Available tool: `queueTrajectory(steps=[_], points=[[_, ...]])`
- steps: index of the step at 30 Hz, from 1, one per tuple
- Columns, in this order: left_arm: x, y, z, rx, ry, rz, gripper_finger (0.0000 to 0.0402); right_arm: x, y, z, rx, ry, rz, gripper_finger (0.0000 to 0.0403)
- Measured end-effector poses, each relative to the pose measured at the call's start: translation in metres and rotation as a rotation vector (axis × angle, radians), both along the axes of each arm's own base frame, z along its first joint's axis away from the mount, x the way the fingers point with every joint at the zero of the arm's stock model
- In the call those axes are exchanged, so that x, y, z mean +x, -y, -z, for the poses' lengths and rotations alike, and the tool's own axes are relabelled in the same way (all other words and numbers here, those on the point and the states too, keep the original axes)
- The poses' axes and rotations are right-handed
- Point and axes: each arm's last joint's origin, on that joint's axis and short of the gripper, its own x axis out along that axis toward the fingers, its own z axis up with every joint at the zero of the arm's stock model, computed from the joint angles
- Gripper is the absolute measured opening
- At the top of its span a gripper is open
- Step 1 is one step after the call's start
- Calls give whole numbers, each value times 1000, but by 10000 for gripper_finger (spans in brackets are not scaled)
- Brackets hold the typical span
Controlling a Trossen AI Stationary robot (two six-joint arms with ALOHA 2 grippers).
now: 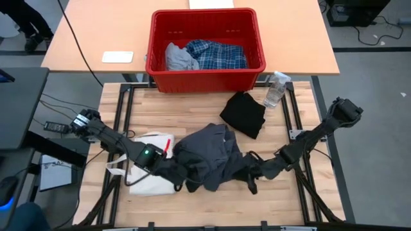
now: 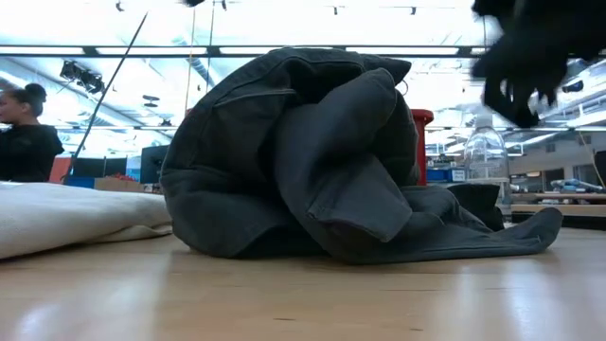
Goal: Fold Laundry from Bin
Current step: Fold the gray shorts
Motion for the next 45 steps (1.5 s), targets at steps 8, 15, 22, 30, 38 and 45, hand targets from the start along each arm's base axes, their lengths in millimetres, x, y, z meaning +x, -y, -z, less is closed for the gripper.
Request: queueTrajectory(steps=[8,15,22,30,38,45], points=[[13,-13,-17,146,114,120,156,8,-10,-43,197,361,-176,71],[21,-30,-15,72,74,198,170,15,1,-39,311,342,122,69],[21,-49,-23,97,84,178,200,12,-5,-45,286,356,335,67],[17,-40,-22,279,51,324,202,9,-21,-62,142,23,403,64],[40,-28,7,367,11,377,202,-1,-20,-89,-20,-141,422,80],[70,-27,52,391,-54,351,202,-3,-10,-81,61,-213,544,134]])
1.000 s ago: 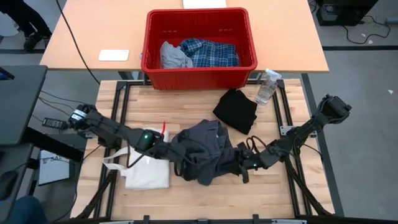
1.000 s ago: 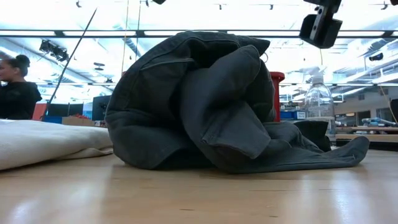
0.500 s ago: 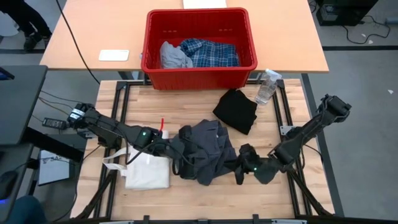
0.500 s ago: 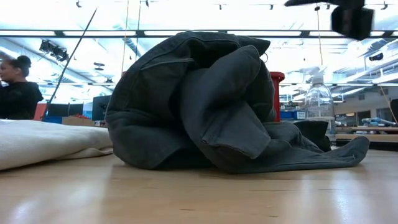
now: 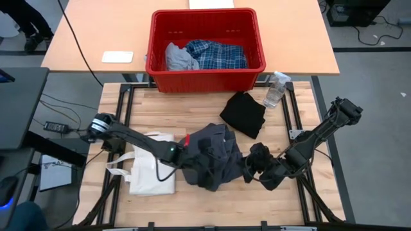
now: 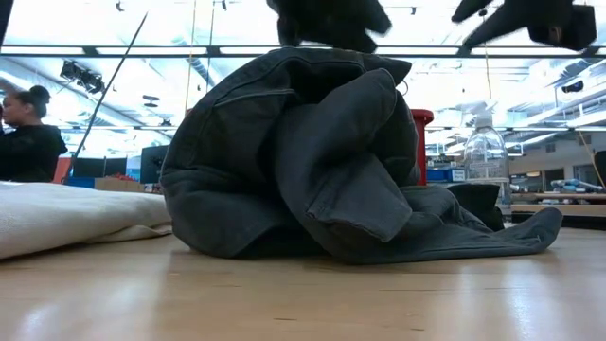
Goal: Fold Laundry from Bin
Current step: Fold the gray shorts
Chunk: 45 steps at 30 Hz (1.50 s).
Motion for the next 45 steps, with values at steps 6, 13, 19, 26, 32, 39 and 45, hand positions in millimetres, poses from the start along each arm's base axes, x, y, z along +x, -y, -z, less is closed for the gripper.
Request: queueTrajectory(steps=[6,13,19,26,32,39,45], points=[[6,-11,10,-2,-22,-100,202,-2,2,1,14,-1,47,151],[14,-10,31,-74,-119,51,195,-3,-2,1,41,6,38,150],[15,-15,35,-36,-127,-9,106,-1,1,1,60,11,69,146],[-8,-43,-11,-96,-83,-126,17,2,2,-1,52,55,89,131],[-66,-68,-80,-173,5,-250,13,7,2,-6,-68,126,75,143],[-100,-72,-99,-251,-18,-316,13,36,45,-7,-293,-53,-172,188],[-102,-65,-99,-289,-1,-349,13,70,99,-4,-433,-108,-420,203]])
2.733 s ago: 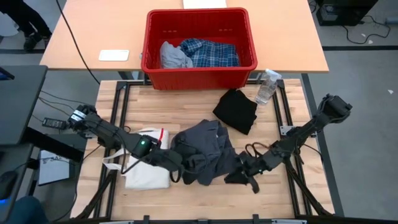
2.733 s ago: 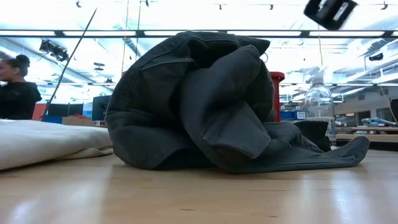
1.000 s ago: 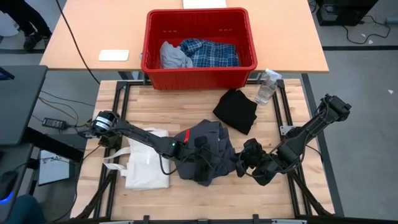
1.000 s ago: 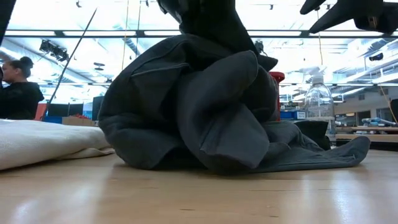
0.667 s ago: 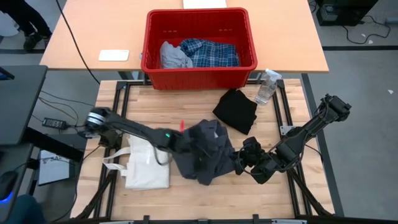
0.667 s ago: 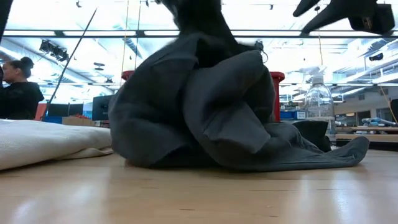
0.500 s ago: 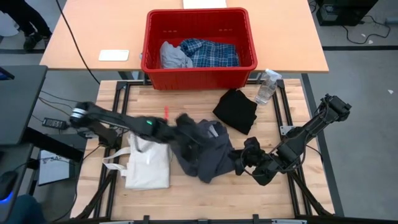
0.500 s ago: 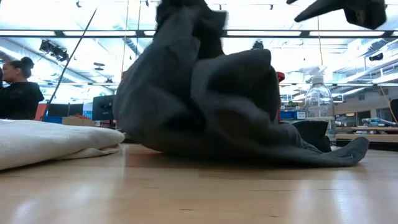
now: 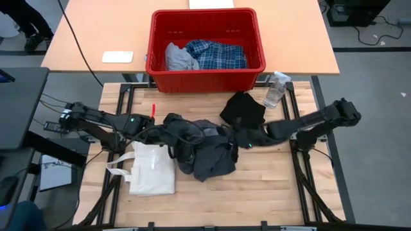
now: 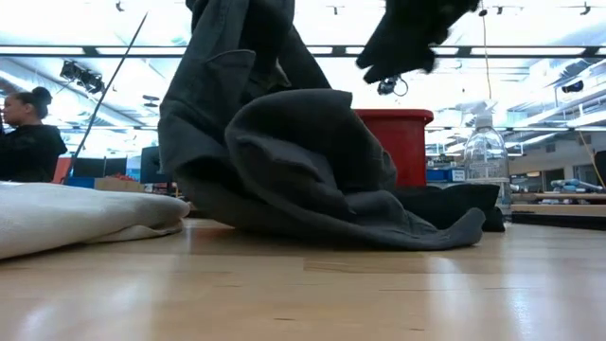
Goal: Fold Laundry from Bin
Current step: Fold the gray shorts
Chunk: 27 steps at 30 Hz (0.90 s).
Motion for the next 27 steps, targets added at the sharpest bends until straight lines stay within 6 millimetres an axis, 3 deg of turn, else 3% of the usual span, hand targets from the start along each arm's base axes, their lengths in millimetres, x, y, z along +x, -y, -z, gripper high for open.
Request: queueTrajectory(steps=[9,19,23,27], points=[[-1,4,-1,-60,41,-96,19,41,63,41,79,-55,-276,200],[-2,3,0,-109,62,-180,19,56,98,87,199,-131,-341,190],[-2,2,0,-114,72,-208,19,56,99,91,289,-128,-403,137],[-4,1,1,-100,57,-235,20,55,98,92,314,-138,-443,31]])
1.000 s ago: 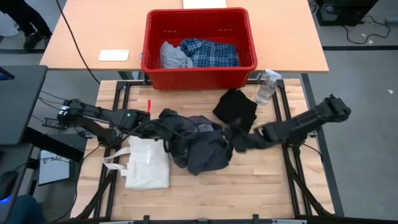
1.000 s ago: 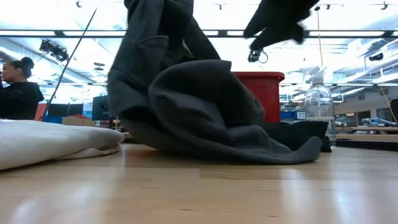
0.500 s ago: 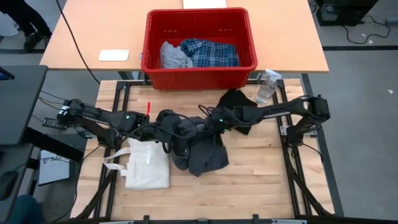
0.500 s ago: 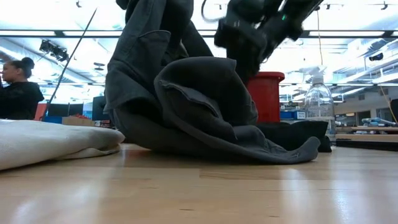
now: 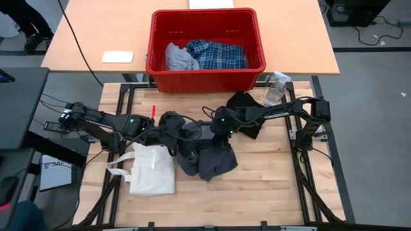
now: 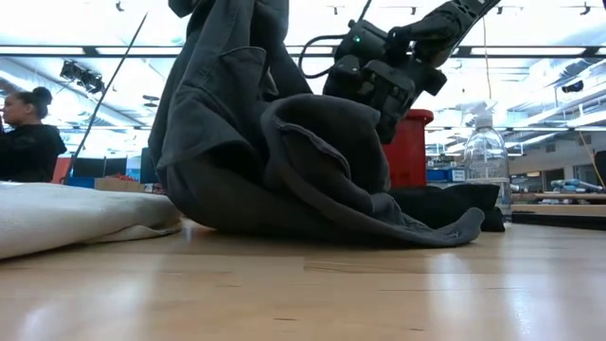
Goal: Fold Laundry from Bin
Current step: Fold the gray shorts
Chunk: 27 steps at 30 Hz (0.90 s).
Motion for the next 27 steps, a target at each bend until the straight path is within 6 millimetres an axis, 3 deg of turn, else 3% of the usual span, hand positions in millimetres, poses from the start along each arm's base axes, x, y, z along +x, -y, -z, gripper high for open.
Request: queueTrajectory(steps=[5,14,17,21,27], points=[[-3,-3,3,-8,-40,-27,20,-8,-2,-10,-8,-34,31,6],[-5,-3,5,-12,-53,-42,20,-61,-29,-83,-196,-6,61,3],[-4,-3,5,-10,-54,-41,20,-60,-32,-95,-253,87,100,7],[-4,-5,5,-5,-54,-47,20,-34,-21,-87,-266,208,169,48],[-5,-5,5,-15,-56,-59,20,1,-9,-39,-162,171,168,162]])
